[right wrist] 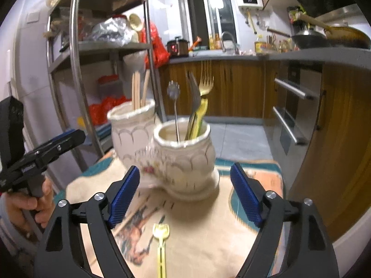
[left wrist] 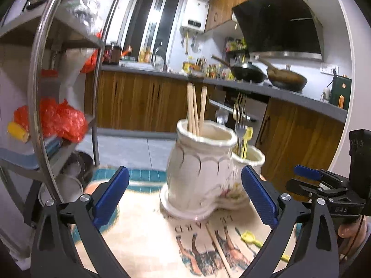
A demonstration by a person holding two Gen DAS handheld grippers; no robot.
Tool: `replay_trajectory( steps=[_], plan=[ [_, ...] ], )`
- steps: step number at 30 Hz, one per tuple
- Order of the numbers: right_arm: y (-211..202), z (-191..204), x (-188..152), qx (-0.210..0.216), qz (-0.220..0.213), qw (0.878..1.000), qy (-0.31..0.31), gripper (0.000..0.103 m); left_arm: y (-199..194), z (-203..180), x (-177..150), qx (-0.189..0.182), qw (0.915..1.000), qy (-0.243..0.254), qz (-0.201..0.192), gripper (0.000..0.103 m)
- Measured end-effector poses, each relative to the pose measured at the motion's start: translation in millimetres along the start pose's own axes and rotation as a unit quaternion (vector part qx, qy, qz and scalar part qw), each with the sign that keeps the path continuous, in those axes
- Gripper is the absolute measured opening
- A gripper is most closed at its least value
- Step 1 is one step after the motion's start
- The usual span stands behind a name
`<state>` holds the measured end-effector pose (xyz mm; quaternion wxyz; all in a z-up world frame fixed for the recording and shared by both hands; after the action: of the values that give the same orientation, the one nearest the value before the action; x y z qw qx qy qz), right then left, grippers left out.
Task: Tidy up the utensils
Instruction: 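Open both tools to release chopstick and spoon, then withdraw over the table, then move the left tool onto the last chopstick while the right tool reaches the yellow spoon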
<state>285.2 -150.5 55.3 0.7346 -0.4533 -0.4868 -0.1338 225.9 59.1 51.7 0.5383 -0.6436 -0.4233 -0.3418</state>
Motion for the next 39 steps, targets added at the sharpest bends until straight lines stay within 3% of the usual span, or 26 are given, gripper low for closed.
replay_trajectory(
  steps=[5, 11, 19, 31, 39],
  plan=[
    [11, -3, -28, 0.005, 0.068, 0.998, 0.004, 0.090, 18, 0, -22, 0.013, 0.9977, 0.001, 0.067, 0.097],
    [24, -2, -59, 0.000, 0.144, 0.989, -0.014, 0.092, 34, -18, -50, 0.028, 0.9887, 0.060, 0.135, 0.097],
    [28, 12, -77, 0.022, 0.183, 0.982, -0.046, 0.092, 43, -46, -88, 0.013, 0.9703, 0.128, 0.205, 0.091],
    [32, 25, -92, 0.036, 0.222, 0.971, -0.085, 0.092, 35, -55, -115, 0.004, 0.9588, 0.159, 0.235, 0.085],
    [32, 32, -102, 0.038, 0.234, 0.966, -0.108, 0.090, 30, -59, -124, -0.011, 0.9559, 0.165, 0.242, 0.068]
  ],
)
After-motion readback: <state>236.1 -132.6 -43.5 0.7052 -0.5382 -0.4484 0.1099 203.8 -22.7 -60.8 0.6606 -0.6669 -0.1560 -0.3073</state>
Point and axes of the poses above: each gripper's, at about its wrist camera, not at the fingertips, and y roughly the way its jaws point, z to its left, x to its top, the point moved 6 cm from there along y, roughly the way its jaws point, and after that the axes turned 4 degrees about z, right-handed, at the moved point
